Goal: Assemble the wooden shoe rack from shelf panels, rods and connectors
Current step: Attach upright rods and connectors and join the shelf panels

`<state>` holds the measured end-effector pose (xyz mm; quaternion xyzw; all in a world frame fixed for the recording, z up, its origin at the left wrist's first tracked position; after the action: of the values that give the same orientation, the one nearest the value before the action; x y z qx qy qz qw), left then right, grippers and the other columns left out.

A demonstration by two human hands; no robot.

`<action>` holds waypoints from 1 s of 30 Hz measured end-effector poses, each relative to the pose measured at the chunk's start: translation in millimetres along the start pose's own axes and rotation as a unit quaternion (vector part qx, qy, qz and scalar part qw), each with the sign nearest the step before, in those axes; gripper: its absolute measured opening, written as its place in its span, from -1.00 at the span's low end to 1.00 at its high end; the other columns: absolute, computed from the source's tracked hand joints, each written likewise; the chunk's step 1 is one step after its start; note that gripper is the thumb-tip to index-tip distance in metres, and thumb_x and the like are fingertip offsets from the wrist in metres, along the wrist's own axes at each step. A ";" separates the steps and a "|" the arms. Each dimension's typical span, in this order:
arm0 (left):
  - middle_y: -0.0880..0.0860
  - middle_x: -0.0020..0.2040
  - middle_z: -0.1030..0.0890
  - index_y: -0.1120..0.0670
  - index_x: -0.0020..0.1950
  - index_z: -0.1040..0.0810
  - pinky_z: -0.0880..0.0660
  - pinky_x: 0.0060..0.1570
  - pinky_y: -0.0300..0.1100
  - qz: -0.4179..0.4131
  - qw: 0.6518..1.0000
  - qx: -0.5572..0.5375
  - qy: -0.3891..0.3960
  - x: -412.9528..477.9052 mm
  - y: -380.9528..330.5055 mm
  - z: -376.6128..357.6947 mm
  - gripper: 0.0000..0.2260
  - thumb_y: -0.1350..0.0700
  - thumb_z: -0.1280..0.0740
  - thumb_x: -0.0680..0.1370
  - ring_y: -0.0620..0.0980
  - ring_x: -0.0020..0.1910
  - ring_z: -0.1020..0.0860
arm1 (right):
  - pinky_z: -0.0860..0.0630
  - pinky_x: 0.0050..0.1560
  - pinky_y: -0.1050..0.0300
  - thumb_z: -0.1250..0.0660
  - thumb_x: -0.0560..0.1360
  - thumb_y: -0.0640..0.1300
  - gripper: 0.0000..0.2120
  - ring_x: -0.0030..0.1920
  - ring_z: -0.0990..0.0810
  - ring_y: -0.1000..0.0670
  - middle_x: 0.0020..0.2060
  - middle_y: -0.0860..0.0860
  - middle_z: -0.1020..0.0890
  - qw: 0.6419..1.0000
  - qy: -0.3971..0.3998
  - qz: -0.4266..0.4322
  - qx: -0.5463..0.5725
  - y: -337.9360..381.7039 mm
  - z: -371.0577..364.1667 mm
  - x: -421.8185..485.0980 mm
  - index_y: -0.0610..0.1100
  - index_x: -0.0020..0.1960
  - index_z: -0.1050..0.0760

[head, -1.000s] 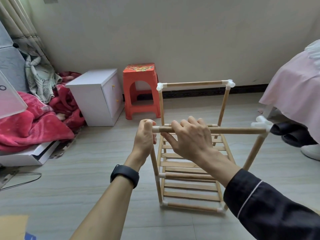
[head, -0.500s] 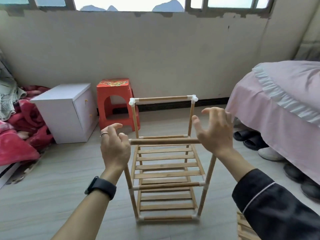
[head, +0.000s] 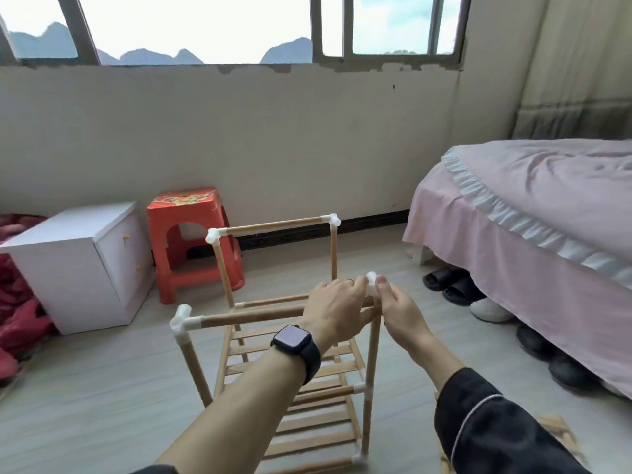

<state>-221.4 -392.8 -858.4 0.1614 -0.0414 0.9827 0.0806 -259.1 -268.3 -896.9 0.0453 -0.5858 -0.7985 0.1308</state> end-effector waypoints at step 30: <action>-0.12 -0.24 -0.47 -0.12 -0.03 -0.18 -0.20 -0.48 -0.26 -0.064 0.996 0.058 -0.029 -11.7 28.3 0.3 -0.76 -0.26 0.02 0.67 -0.14 -0.45 -0.40 | -0.42 0.21 0.14 0.19 0.72 0.18 -0.43 -0.03 -0.46 0.08 -0.07 0.01 -0.44 0.996 0.077 -0.002 0.039 -1.3 -9.7 2.0 -0.06 0.64 -0.09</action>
<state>-215.3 -422.4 -863.4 0.1968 0.0238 0.9711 0.1329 -259.0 -277.4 -900.9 0.1130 -0.6050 -0.7692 0.1721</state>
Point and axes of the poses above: each hand's wrist, its own x-axis towards the middle knuckle, its own z-axis out of the back of the hand, y = z × x, the point moved 3 cm from there along x, towards the middle knuckle
